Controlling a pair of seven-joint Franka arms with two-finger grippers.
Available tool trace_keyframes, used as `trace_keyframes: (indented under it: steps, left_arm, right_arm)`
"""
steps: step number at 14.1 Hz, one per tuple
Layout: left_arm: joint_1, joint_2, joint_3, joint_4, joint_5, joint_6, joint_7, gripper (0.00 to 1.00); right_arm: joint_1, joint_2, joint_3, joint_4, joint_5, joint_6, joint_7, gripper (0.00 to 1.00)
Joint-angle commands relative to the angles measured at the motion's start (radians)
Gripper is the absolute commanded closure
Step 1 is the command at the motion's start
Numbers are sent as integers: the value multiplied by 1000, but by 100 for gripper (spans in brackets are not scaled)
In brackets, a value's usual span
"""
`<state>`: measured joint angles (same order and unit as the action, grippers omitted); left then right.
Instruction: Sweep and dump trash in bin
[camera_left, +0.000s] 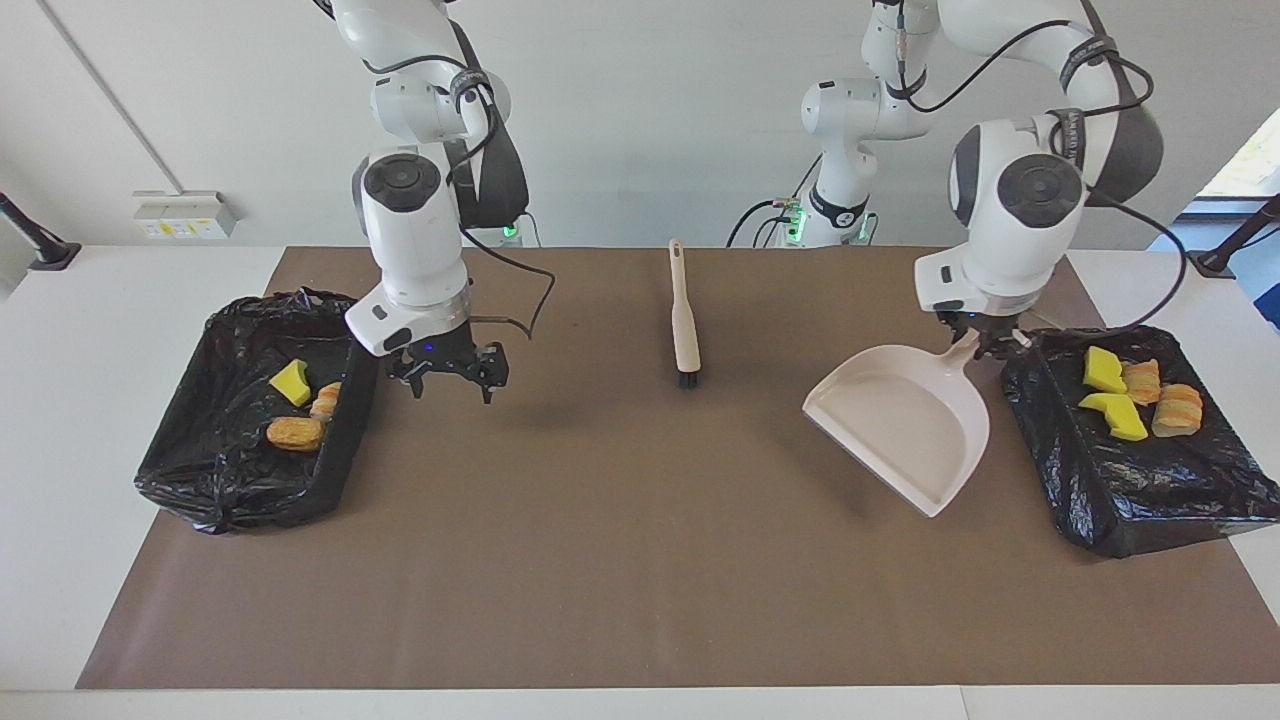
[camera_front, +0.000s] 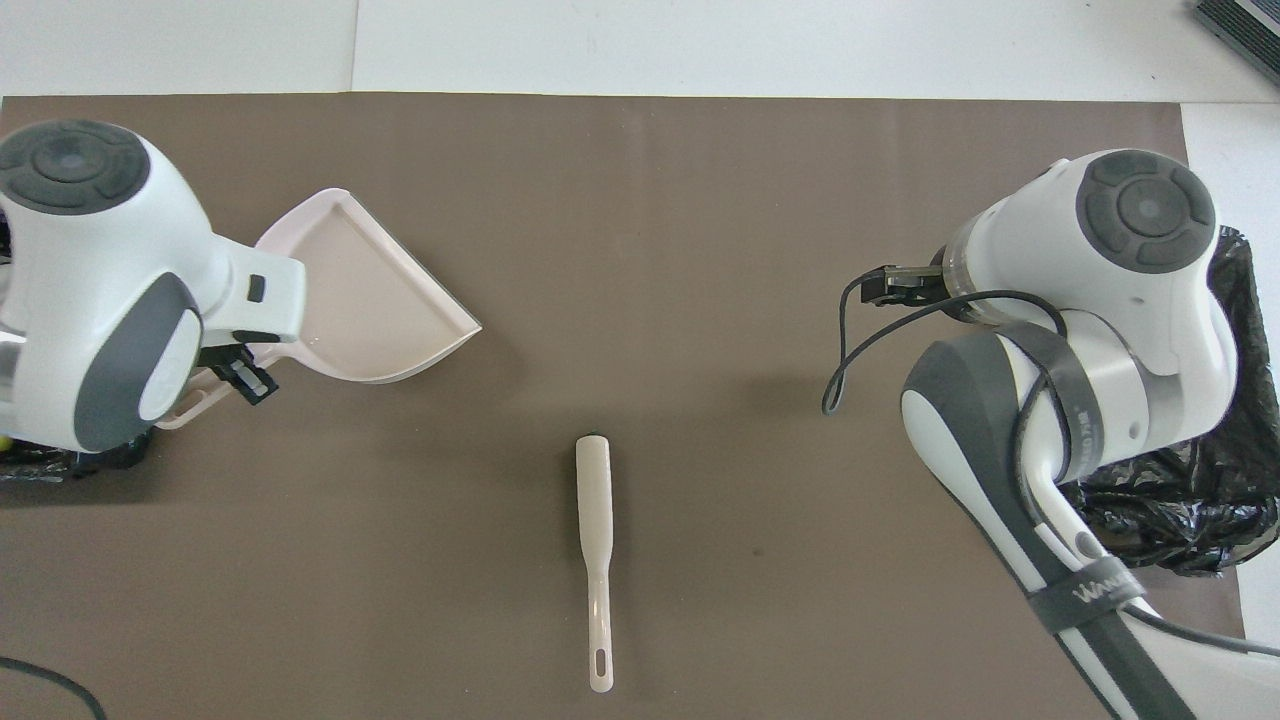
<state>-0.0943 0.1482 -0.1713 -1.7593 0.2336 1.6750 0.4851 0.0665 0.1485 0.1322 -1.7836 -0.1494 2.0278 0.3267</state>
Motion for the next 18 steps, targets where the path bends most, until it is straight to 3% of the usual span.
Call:
trace_keyframes:
  steps: [1,5,7,9,12,13,18]
  left_arm:
    - [-4,59,-101,3,-55,86,-327,100]
    - [-34,239,-232,147,-68,115,-736,100]
    - [-42,290,-299,204,-62,123,-900,100]
    - [-88,350,-310,276,-65,130,-1011,100]
    - [-175,457,-310,389,-45,115,-1149,100]
    - [-177,461,-312,394,-27,114,-1149,100]
    - [-190,465,-321,390,44,132,-1142,100]
  right_arm:
    - [-43,-84,14,10,-18,-56,-43,0]
    - [-53,-106,-5,168,-15,-288,-168,0]
    - [-47,-106,-38,233,-16,-403,-221,0]
    - [-27,-138,-126,265,0,-472,-283,0]
    - [44,-196,-267,248,43,-495,-342,0]
    - [50,-220,-302,200,101,-485,-338,0]
    - [47,-236,-312,168,119,-477,-334,0]
